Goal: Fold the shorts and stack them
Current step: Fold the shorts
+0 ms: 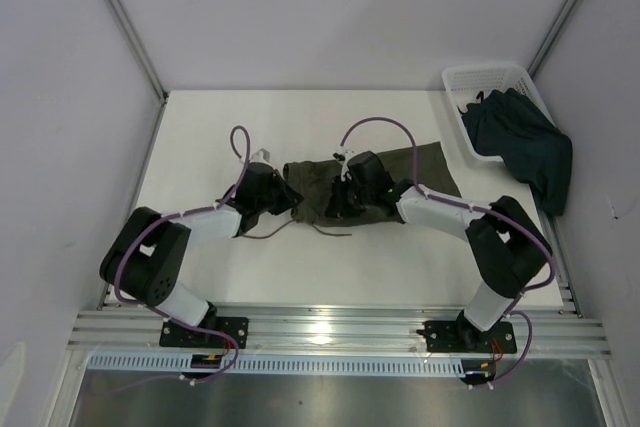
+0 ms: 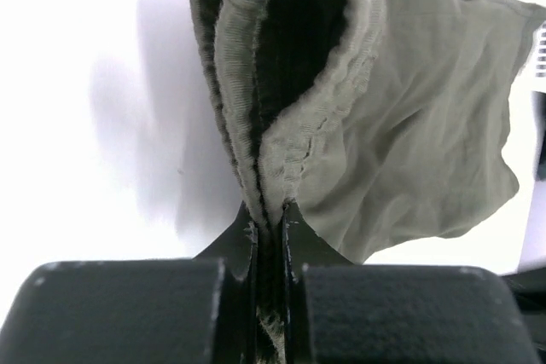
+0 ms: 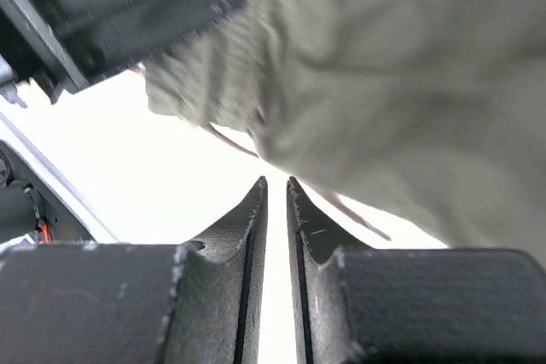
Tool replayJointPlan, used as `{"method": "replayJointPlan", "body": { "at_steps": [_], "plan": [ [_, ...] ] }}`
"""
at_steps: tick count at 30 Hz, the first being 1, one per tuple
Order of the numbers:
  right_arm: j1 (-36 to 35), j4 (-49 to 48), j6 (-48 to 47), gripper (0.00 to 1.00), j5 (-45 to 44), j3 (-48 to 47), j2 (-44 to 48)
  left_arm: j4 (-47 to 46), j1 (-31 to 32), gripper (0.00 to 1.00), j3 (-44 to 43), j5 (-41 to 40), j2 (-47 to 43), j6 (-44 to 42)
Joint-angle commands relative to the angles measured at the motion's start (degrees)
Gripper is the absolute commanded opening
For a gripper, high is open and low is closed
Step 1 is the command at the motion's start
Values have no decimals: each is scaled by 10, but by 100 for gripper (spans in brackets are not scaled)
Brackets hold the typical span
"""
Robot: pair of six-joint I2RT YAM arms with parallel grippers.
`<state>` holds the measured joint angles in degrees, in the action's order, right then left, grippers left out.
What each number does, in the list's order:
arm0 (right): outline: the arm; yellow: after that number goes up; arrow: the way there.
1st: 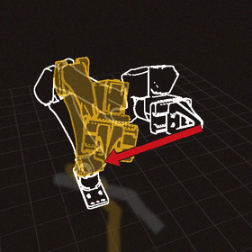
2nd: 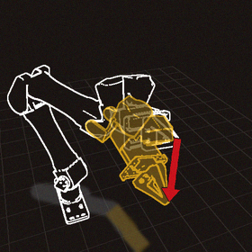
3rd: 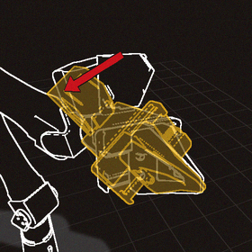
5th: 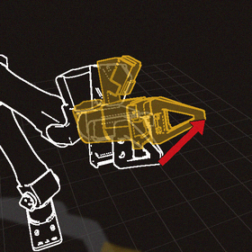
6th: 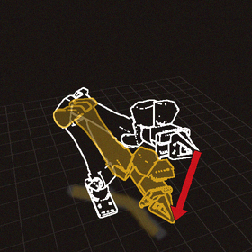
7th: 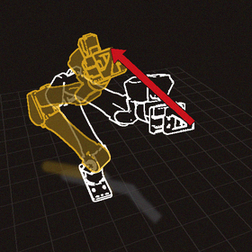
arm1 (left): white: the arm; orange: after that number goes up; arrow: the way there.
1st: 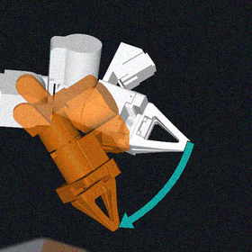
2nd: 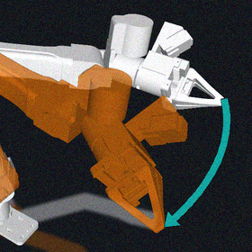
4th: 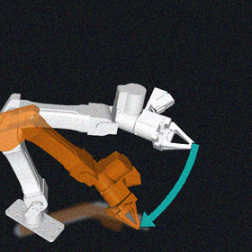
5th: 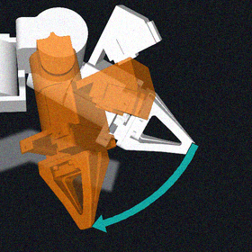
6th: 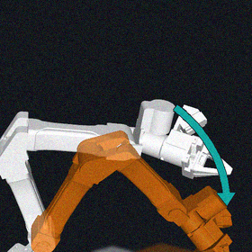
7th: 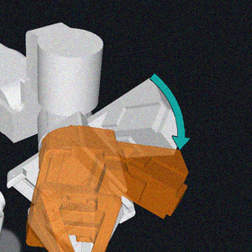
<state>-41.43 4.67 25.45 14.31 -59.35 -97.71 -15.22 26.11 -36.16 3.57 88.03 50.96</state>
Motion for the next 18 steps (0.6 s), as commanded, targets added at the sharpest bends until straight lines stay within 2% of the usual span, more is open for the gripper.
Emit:
{"method": "replayJointPlan", "body": {
  "at_steps": [1,3,7,13,18],
  "plan": [
    [10,62,-20,17,-63,-7,40,131,-12,0,-65,-23,-30,-88],
    [21,70,-19,13,-75,-6,37,171,-12,0,-97,-22,-31,-101],
    [34,64,-5,0,-105,2,5,237,-12,0,-140,-21,-30,-133],
    [27,70,24,0,-185,-10,-45,331,-16,0,-211,-33,-21,-174],
    [-6,86,47,0,-232,-25,-85,402,-17,0,-245,-82,-37,-197]
  ]
}}
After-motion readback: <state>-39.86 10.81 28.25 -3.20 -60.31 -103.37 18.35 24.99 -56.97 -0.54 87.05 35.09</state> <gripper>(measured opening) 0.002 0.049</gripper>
